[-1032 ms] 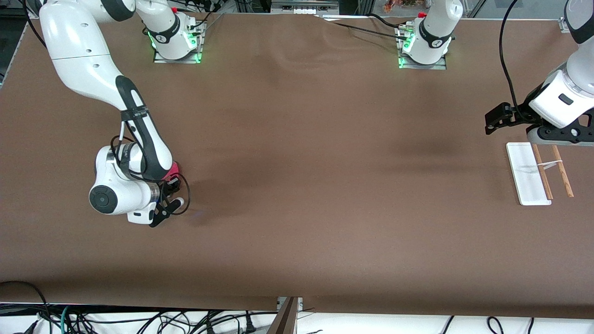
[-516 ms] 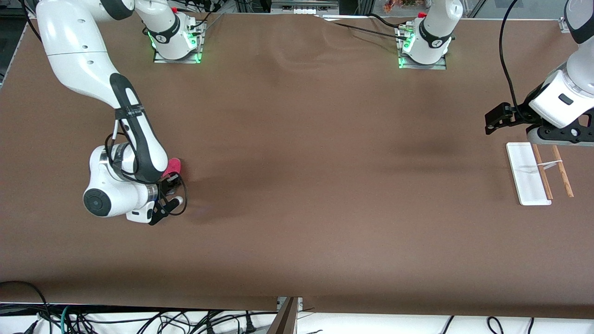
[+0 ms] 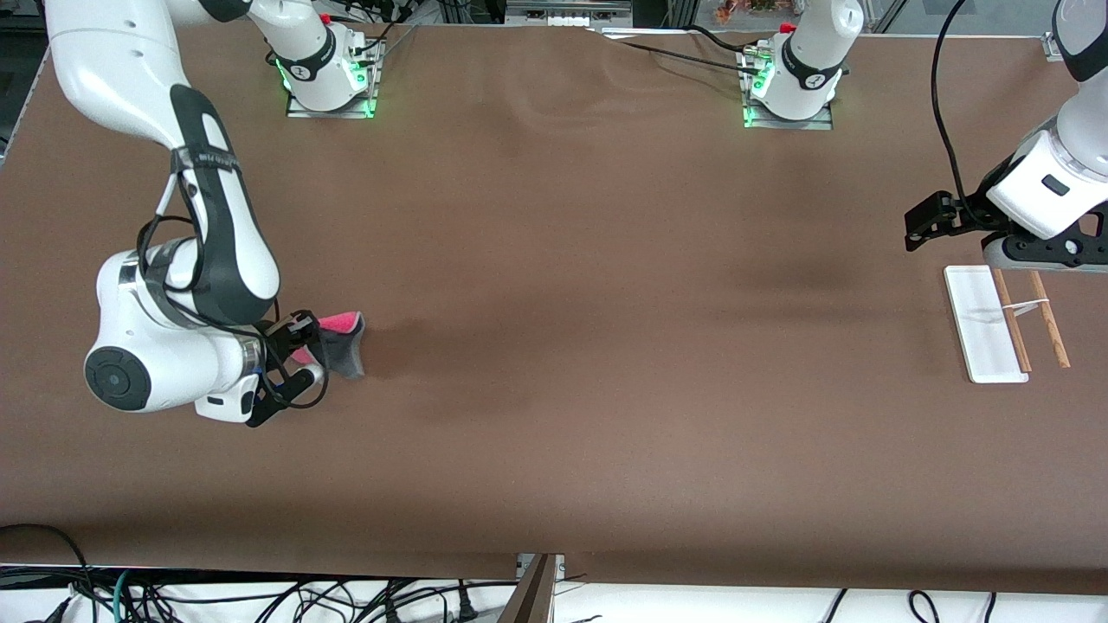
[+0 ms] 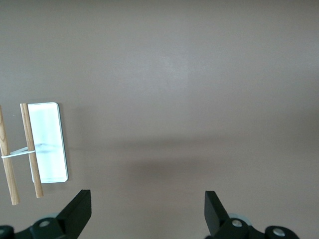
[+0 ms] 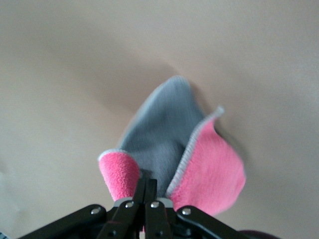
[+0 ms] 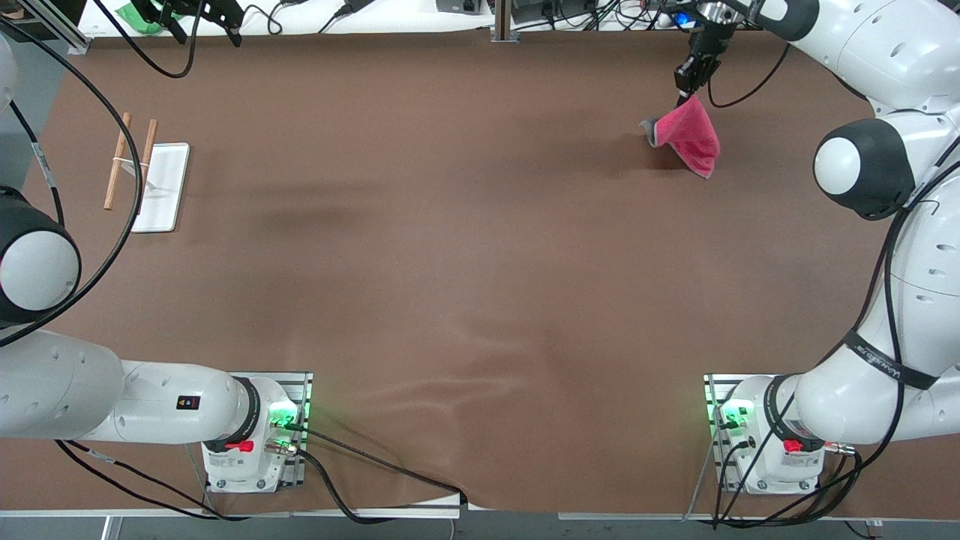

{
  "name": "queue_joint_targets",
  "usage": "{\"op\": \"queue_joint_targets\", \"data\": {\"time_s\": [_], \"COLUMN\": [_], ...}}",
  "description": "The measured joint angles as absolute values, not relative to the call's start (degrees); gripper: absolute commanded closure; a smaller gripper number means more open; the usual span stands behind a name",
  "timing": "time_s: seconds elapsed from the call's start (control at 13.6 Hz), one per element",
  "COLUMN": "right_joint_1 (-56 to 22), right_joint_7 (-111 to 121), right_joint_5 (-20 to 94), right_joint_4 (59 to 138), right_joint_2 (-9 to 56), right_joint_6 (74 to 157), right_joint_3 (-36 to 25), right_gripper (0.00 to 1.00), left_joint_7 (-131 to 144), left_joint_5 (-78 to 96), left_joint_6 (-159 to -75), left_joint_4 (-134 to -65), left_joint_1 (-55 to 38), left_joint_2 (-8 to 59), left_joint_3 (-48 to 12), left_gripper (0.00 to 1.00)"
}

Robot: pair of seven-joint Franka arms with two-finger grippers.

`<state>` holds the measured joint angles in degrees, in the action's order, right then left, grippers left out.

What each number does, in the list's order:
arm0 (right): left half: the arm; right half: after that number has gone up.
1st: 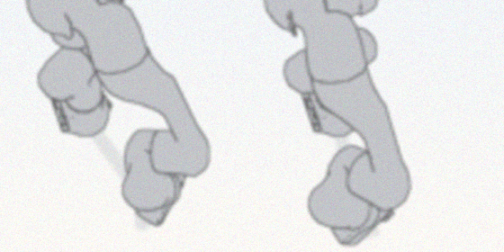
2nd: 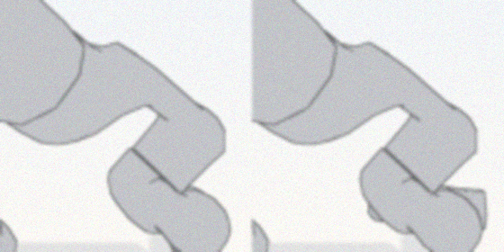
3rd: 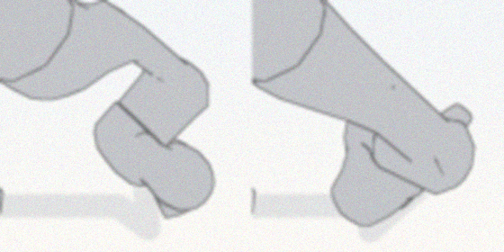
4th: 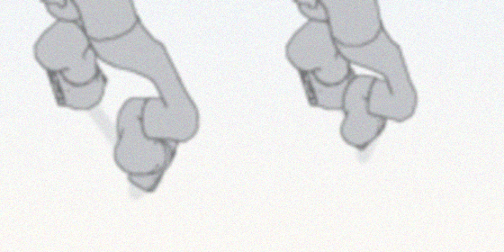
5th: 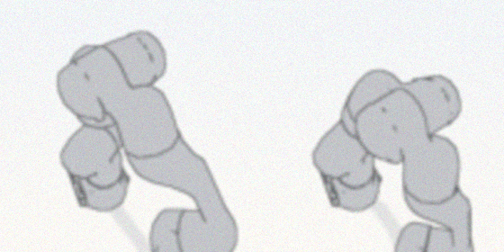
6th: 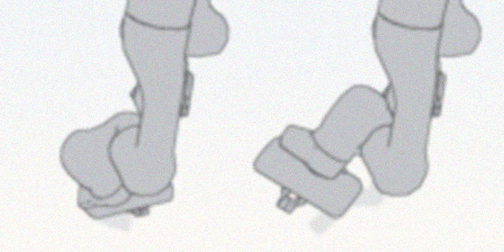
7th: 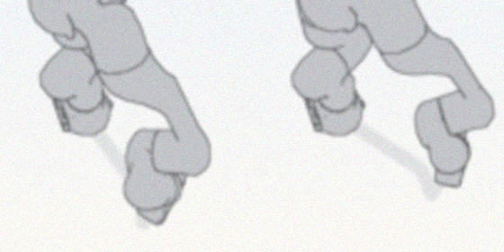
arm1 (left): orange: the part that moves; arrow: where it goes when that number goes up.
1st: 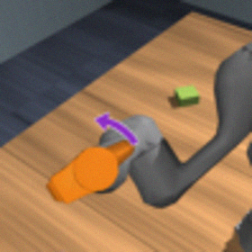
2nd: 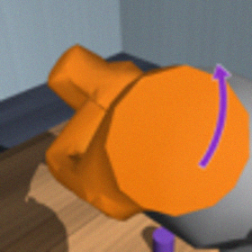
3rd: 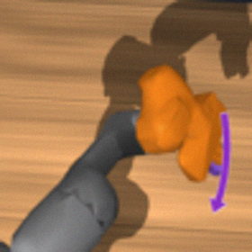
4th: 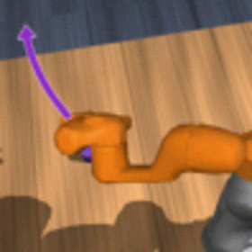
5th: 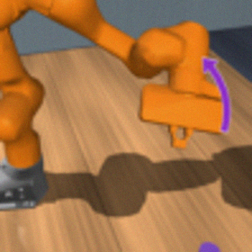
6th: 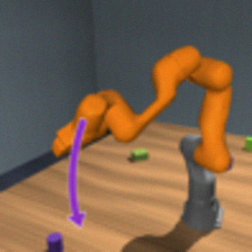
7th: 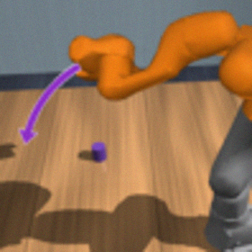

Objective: Pass towel and hang on rack
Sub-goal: 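Lift the towel with the right gripper toward the table middle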

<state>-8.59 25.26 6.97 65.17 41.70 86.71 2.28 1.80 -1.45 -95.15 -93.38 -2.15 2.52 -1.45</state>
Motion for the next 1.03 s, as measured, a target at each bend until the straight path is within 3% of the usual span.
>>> {"op": "queue_joint_targets", "data": {"time_s": [0.81,1.03], "right_joint_1": [-21.42,-24.06], "right_joint_7": [9.39,1.67], "right_joint_5": [7.59,10.05], "right_joint_4": [62.32,60.11], "right_joint_2": [32.96,31.99], "right_joint_6": [85.64,88.93], "right_joint_3": [2.62,5.62], "right_gripper": [1.0,1.0], "left_joint_7": [1.79,1.79], "left_joint_5": [-1.45,-1.17], "left_joint_6": [-93.53,-89.85], "left_joint_4": [-93.38,-93.38], "left_joint_1": [-2.17,-2.27], "left_joint_2": [2.53,2.6], "left_joint_3": [-1.47,-1.54], "left_gripper": [0.0,0.0]}}
